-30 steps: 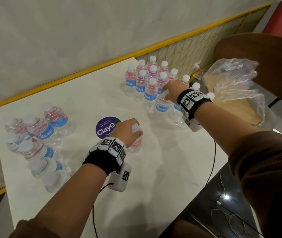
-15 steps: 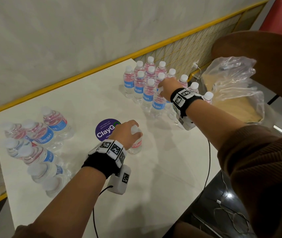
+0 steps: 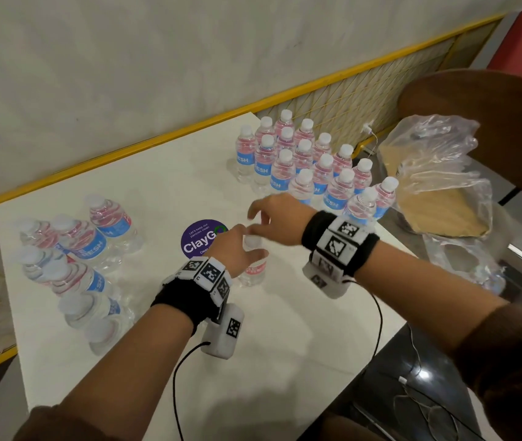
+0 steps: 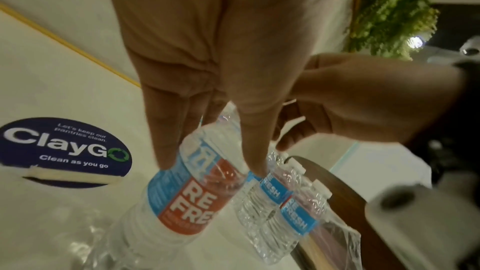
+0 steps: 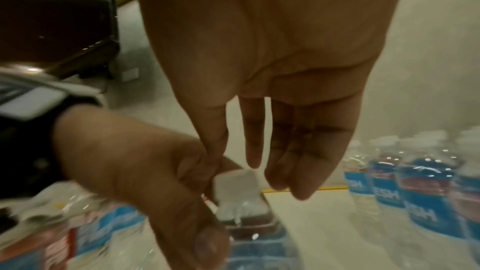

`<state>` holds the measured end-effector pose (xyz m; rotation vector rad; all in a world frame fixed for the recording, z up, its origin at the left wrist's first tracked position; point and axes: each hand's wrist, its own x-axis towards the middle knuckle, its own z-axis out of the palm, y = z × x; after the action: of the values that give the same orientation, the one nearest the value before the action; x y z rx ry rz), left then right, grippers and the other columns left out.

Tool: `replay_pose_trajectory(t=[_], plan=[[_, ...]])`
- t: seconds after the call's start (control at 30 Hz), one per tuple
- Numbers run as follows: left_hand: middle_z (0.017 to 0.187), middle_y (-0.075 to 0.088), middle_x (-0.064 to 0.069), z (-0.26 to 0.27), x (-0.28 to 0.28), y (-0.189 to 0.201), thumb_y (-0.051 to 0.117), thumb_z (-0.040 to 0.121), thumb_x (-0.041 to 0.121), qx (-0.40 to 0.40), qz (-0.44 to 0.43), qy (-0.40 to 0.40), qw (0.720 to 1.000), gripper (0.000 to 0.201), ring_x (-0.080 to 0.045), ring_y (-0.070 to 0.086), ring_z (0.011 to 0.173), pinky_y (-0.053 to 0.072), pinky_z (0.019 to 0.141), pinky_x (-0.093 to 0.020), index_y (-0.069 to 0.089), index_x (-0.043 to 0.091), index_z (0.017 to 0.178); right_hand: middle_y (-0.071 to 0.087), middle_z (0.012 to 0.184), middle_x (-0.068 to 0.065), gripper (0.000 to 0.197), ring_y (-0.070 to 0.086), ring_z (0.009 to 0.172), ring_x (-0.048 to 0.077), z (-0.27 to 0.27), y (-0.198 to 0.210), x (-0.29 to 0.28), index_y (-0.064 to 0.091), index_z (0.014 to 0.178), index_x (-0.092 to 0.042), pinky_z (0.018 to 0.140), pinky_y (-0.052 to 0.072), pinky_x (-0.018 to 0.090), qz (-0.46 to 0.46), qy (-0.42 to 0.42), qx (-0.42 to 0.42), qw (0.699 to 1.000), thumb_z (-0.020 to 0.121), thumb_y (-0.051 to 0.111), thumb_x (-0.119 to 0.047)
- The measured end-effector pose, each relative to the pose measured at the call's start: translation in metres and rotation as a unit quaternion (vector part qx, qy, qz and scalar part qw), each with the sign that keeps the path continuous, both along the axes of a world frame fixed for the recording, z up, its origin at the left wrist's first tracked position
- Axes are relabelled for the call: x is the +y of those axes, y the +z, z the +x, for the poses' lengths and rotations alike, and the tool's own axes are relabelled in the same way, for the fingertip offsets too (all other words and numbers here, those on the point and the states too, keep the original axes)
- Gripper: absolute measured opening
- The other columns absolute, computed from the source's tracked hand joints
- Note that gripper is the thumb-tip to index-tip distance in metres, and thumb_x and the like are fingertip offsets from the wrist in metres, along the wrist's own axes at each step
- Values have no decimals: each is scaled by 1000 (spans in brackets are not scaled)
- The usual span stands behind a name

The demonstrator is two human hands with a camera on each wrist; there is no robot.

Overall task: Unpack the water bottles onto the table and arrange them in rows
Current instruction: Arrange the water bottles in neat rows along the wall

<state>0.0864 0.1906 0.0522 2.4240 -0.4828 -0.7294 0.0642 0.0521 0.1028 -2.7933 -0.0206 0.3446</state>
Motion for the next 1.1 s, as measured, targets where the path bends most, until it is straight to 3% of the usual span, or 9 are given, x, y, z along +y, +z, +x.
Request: replay_pose_trajectory(t=[0.1, 0.17, 0.33, 0.6, 0.73, 0.8, 0.93, 1.1], plan=[[128, 55, -4, -3, 19, 6, 76, 74, 38, 34, 15, -8, 999, 78, -22, 54, 117, 43, 95, -30, 37, 15, 137, 59, 112, 7, 41, 55, 102, 23, -16, -12, 19, 55, 124, -21, 79, 41, 28, 5, 25, 25, 999, 90, 53, -44], [133, 52, -3, -3, 38, 13, 75, 76, 34, 15, 60, -22, 998, 75, -20, 52, 120, 40, 93, -25, 38, 16, 138, 58, 114, 9, 41, 55, 105, 25, -20, -18, 20, 52, 126, -22, 78, 39, 29, -7, 27, 31, 999, 89, 56, -41], [134, 51, 0, -5, 95, 31, 71, 78, 31, -27, 202, -3, 979, 63, -21, 52, 117, 43, 95, -31, 42, 25, 135, 61, 112, 11, 36, 57, 102, 29, -23, -22, 17, 53, 122, -18, 78, 45, 32, -16, 16, 22, 999, 89, 56, -30], [136, 47, 4, -24, 143, 26, 72, 78, 25, 11, 344, -43, 938, 58, -16, 47, 123, 42, 100, -30, 45, 27, 130, 63, 113, 9, 33, 59, 102, 26, -25, -21, 5, 58, 118, -16, 76, 44, 27, -10, -8, 31, 999, 87, 60, -28], [138, 44, 1, -24, 151, 24, 64, 81, 9, 23, 357, -64, 932, 56, -16, 45, 125, 40, 97, -24, 45, 24, 132, 63, 115, 7, 32, 59, 103, 25, -31, -21, -13, 59, 117, -18, 76, 45, 27, -29, -28, 42, 998, 87, 61, -28], [131, 49, 1, -22, 152, 21, 66, 80, 8, 22, 349, -61, 935, 50, -16, 50, 119, 43, 93, -23, 52, 23, 125, 62, 116, 6, 31, 57, 104, 24, -35, -20, -24, 59, 117, -18, 76, 44, 27, -44, -39, 42, 997, 87, 62, -27], [110, 64, -1, -20, 141, 22, 77, 73, 19, 0, 301, -17, 953, 31, -17, 60, 100, 49, 85, -27, 67, 19, 103, 61, 117, 7, 31, 57, 107, 26, -43, -14, -50, 61, 117, -18, 79, 44, 29, -76, -63, 54, 994, 86, 63, -24], [103, 69, -1, -25, 99, 22, 76, 73, 29, -32, 203, 14, 978, 29, -19, 63, 95, 50, 83, -29, 72, 19, 99, 60, 120, 8, 31, 55, 111, 26, -50, -3, -79, 60, 119, -18, 89, 44, 32, -101, -95, 67, 988, 89, 58, -24]])
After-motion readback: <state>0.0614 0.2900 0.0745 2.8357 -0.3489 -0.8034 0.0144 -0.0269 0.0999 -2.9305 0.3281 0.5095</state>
